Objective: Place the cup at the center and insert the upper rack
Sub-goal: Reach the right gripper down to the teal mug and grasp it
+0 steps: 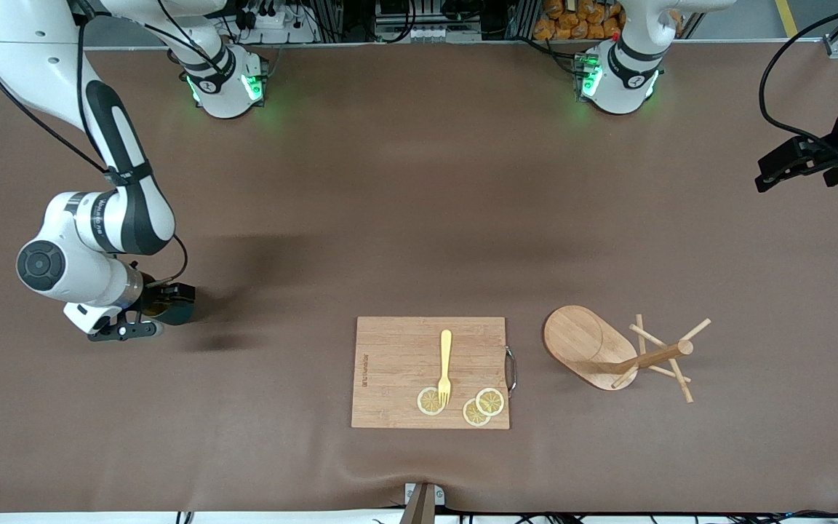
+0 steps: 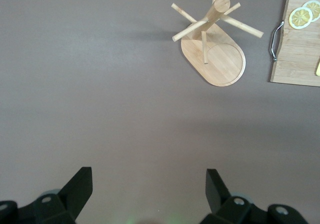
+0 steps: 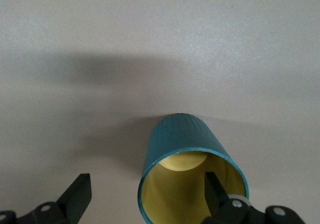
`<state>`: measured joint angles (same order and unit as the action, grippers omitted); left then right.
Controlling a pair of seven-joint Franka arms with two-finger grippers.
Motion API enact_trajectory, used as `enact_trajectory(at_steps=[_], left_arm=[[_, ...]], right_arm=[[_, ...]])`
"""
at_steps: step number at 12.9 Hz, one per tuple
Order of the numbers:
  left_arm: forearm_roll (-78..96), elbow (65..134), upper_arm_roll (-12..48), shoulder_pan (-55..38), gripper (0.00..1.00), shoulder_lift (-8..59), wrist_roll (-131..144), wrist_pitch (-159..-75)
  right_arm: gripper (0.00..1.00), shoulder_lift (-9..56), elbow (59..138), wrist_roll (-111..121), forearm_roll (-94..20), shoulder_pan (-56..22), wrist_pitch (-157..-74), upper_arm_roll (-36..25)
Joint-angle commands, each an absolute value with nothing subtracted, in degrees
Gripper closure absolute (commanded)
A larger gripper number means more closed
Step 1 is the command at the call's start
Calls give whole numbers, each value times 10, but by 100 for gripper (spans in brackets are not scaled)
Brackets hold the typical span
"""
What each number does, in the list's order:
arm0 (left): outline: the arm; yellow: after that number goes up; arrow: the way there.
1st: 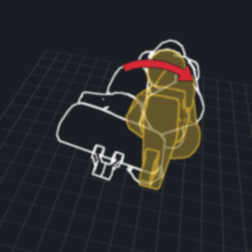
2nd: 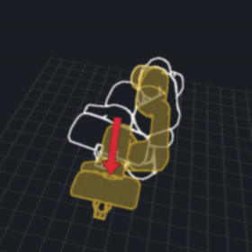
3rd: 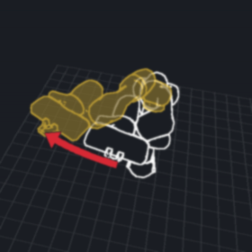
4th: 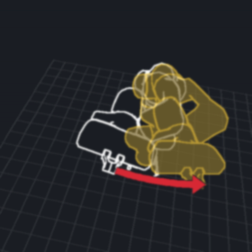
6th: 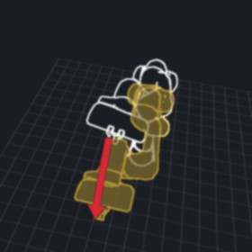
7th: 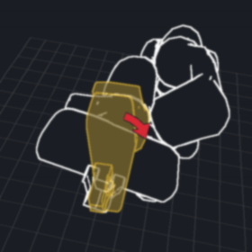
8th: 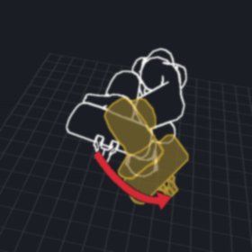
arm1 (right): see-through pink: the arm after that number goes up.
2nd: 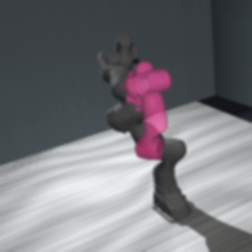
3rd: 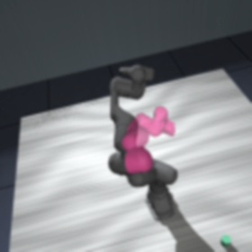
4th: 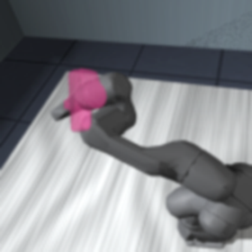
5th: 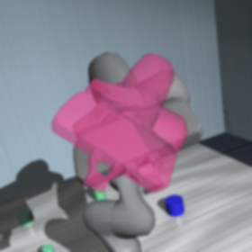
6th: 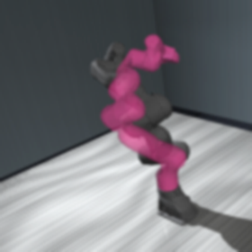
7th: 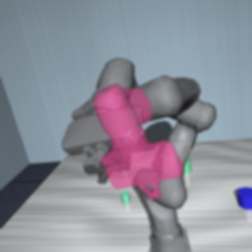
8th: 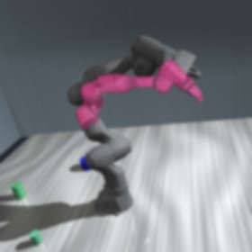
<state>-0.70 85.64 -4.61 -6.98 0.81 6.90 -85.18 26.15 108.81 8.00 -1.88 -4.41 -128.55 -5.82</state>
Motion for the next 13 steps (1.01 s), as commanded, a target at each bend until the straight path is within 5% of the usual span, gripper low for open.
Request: enact_trajectory(at_steps=[1, 6, 13], left_arm=[[-5, 858, -44, -65, 0, 4, 73, -853], [-7, 862, -43, -61, 0, 4, 68, -849], [-7, 862, -42, -59, 0, 4, 67, -844]], right_arm=[[8, 262, 1099, 77, -26, -44, -1287, -56], [94, 266, 1100, 76, -26, -44, -1276, -50], [100, 263, 1089, 72, -26, -44, -1252, -38]])
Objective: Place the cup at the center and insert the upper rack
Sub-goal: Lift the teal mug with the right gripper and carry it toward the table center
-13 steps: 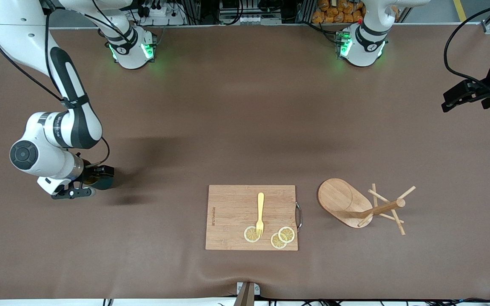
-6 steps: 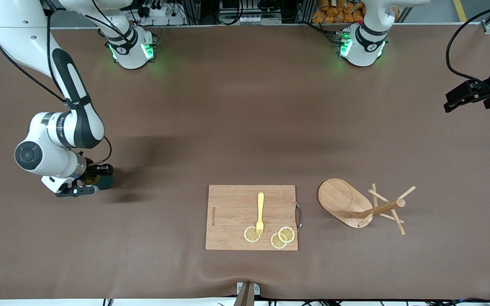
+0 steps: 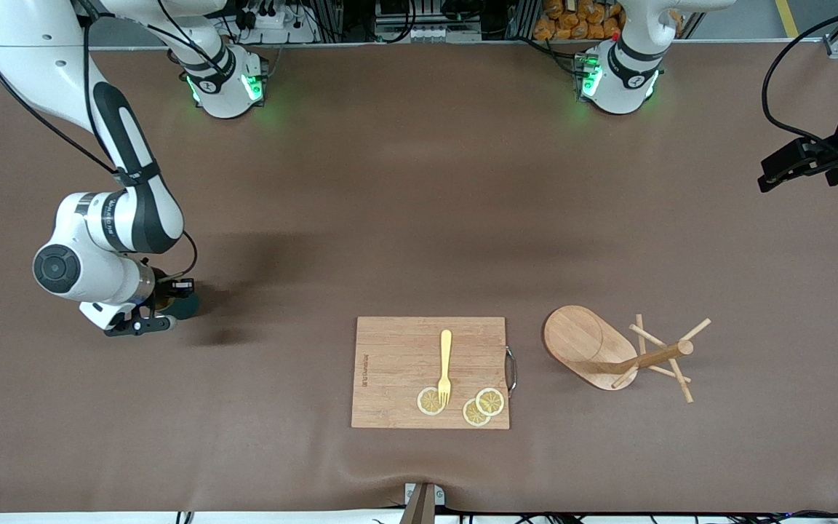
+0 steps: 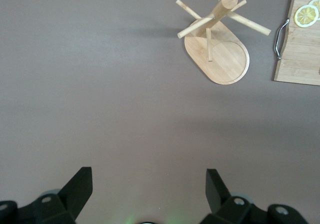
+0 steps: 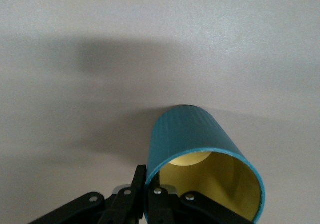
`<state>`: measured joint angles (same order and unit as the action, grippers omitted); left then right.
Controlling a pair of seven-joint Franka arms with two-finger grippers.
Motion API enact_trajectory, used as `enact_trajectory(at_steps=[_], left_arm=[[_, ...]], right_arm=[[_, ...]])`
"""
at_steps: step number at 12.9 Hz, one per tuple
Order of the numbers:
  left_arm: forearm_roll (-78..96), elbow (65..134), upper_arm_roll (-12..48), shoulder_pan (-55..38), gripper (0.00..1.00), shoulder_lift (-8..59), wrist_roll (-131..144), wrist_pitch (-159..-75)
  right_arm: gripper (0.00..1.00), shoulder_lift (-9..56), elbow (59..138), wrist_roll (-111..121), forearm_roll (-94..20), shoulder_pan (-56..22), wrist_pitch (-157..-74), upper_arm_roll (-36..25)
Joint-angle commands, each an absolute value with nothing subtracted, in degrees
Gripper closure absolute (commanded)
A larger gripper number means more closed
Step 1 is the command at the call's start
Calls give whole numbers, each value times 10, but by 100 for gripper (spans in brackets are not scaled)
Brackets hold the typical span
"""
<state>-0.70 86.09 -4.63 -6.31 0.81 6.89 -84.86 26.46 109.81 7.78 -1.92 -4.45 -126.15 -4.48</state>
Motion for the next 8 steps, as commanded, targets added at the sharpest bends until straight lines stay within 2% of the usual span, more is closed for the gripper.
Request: enact_trajectory(at_steps=[1, 5, 8], left_arm=[[-7, 863, -42, -60, 0, 4, 67, -844], [-7, 860, -38, -66, 0, 6, 76, -844], [-6, 860, -38, -64, 0, 5, 72, -844]], right_arm=[[100, 260, 1083, 72, -26, -44, -1251, -32], [100, 248, 1037, 70, -26, -45, -1197, -4], [100, 237, 1031, 52, -27, -72, -1191, 23]])
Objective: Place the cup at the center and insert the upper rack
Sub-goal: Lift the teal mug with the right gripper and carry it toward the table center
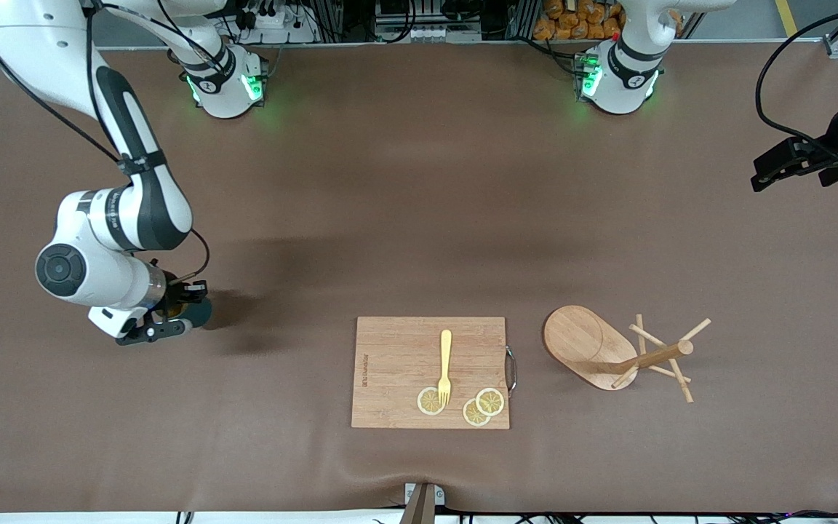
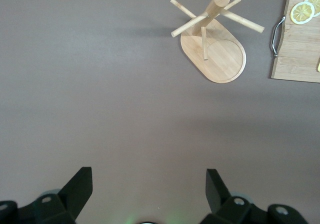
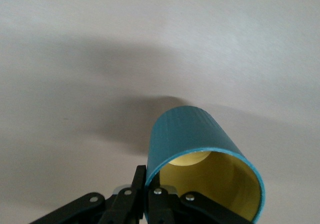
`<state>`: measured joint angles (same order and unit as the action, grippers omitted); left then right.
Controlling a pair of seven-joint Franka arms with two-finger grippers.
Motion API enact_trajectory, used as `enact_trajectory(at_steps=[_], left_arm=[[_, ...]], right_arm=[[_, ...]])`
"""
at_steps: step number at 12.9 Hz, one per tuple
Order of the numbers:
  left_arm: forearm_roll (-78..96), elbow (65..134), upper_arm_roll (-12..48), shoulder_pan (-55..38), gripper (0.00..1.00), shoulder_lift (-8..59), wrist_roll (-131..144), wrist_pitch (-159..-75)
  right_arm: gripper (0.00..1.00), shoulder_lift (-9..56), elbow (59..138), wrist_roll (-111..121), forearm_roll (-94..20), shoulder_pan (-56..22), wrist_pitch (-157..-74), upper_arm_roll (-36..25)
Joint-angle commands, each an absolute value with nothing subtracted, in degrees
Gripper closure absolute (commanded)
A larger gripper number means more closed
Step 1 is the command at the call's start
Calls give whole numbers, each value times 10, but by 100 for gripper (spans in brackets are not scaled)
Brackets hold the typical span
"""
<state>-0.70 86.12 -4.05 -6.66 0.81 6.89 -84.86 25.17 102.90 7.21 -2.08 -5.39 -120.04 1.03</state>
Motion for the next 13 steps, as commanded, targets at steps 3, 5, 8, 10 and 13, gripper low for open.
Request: enact_trajectory(at_steps=[3, 5, 8, 10, 13], left_arm=[[-4, 860, -38, -64, 0, 5, 72, -844], [-4, 860, -38, -65, 0, 5, 72, -844], [-3, 860, -38, -65, 0, 5, 70, -844], [-2, 860, -38, -64, 0, 5, 69, -844], [-3, 854, -38, -60, 0, -1, 61, -844]], right_arm=[[100, 229, 1030, -19, -27, -125, -1179, 56], [100, 231, 1026, -55, -29, -170, -1179, 70], [100, 237, 1002, -64, -48, -262, -1179, 70], [100, 244, 983, -69, -58, -307, -1179, 69], [100, 277, 946, -74, -55, -389, -1179, 64]])
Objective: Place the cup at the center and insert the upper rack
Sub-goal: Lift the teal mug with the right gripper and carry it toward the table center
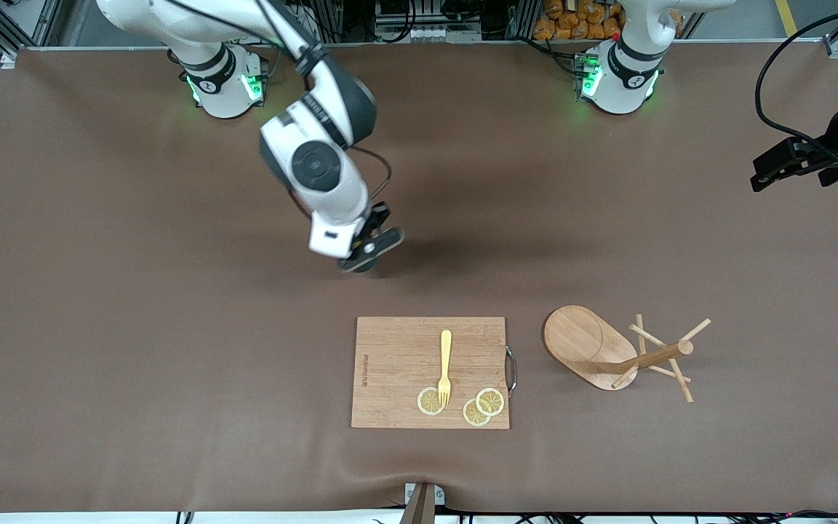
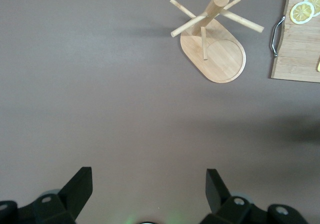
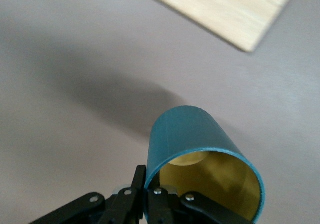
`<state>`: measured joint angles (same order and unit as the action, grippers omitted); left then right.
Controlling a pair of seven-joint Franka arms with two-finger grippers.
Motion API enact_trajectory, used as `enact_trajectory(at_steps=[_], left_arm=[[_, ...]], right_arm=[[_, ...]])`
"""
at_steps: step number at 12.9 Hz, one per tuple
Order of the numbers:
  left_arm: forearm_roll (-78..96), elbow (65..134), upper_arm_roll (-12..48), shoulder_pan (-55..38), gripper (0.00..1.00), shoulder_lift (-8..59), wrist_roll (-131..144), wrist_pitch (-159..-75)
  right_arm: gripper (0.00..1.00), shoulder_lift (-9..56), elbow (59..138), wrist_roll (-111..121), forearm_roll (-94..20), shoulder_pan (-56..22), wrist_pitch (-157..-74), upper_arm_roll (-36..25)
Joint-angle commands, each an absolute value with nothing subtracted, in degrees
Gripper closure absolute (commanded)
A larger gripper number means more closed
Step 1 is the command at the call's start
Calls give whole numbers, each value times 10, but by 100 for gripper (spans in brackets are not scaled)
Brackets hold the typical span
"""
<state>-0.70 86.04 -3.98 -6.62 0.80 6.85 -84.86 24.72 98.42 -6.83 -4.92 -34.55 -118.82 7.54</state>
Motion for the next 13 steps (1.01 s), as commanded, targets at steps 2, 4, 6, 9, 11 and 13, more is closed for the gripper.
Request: enact_trajectory(at_steps=[2, 4, 6, 9, 11, 13], left_arm=[[-1, 853, -41, -58, 0, -4, 60, -844], [-2, 853, -41, -59, 0, -4, 61, -844], [-3, 853, -42, -58, 0, -4, 60, -844], [-5, 854, -41, -60, 0, -1, 51, -844], [-6, 853, -40, -61, 0, -1, 53, -844], [-6, 853, -40, -63, 0, -1, 58, -844]], right_arm=[[100, 296, 925, -74, -55, -432, -1180, 52], [100, 315, 904, -91, -57, -463, -1178, 47], [100, 331, 896, -175, -59, -486, -1179, 47], [100, 343, 890, -259, -106, -508, -1179, 47], [100, 348, 889, -306, -112, -519, -1179, 47], [100, 355, 886, -384, -122, -521, -1178, 47]])
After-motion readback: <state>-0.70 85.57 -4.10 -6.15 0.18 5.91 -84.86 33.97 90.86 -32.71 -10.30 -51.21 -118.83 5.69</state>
